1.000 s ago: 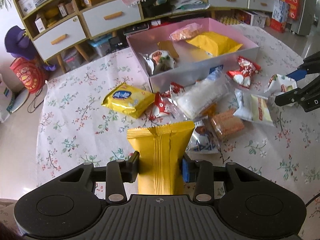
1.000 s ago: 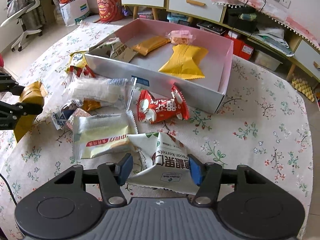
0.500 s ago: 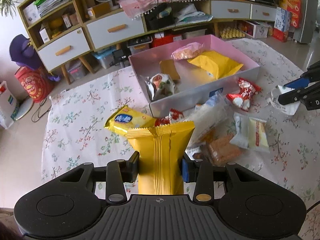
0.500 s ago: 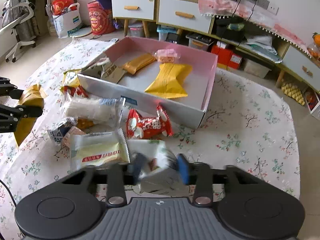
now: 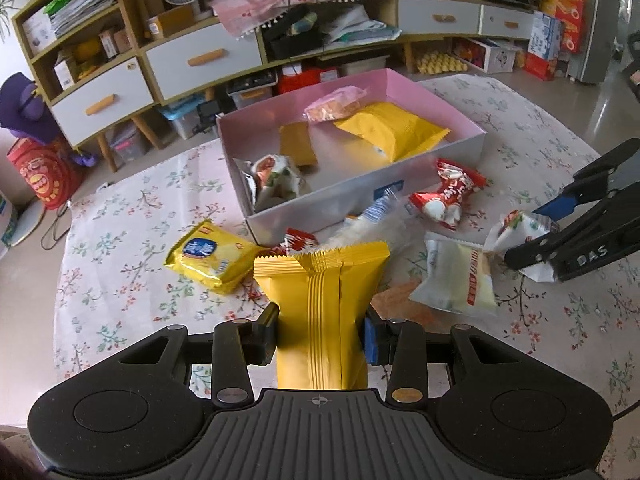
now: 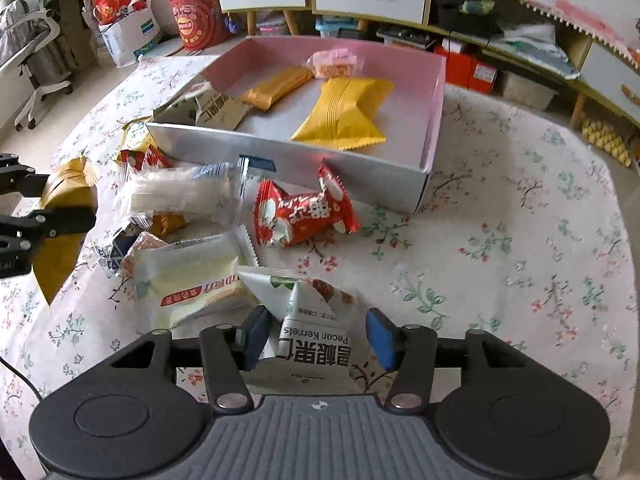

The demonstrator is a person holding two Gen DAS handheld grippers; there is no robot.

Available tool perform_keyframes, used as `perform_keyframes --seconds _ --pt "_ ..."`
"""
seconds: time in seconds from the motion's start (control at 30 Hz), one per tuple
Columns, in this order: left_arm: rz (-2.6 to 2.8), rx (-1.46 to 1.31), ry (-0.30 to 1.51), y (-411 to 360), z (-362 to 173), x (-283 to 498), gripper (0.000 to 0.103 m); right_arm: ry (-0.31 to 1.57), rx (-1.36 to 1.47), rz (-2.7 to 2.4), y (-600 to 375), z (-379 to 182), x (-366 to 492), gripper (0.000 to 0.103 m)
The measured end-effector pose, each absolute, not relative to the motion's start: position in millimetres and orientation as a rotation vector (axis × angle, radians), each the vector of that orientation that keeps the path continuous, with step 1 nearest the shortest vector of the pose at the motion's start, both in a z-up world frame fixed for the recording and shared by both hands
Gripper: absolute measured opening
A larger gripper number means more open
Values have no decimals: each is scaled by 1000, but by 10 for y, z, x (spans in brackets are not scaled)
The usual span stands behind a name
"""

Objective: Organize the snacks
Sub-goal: 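Grasp the white Pecan Kernels bag with the right tool while the left tool holds the yellow bag, then carry both bags into the pink box and open both tools to release them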

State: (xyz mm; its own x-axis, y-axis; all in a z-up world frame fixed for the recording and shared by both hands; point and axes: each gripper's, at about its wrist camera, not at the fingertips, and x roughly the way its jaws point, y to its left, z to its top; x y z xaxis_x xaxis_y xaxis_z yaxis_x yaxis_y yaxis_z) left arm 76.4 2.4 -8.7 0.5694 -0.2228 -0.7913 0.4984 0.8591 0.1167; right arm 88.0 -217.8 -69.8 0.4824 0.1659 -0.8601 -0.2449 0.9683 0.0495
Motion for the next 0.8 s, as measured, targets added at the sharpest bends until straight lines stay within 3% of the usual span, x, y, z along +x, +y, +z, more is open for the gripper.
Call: perform_keyframes --seconds 0.23,0.8 --pt "-439 356 866 -21 -84 761 38 1029 -147 259 -2063 -696 852 18" --pt "-418 299 780 -386 266 1249 38 861 -65 211 -2014 -97 1194 17"
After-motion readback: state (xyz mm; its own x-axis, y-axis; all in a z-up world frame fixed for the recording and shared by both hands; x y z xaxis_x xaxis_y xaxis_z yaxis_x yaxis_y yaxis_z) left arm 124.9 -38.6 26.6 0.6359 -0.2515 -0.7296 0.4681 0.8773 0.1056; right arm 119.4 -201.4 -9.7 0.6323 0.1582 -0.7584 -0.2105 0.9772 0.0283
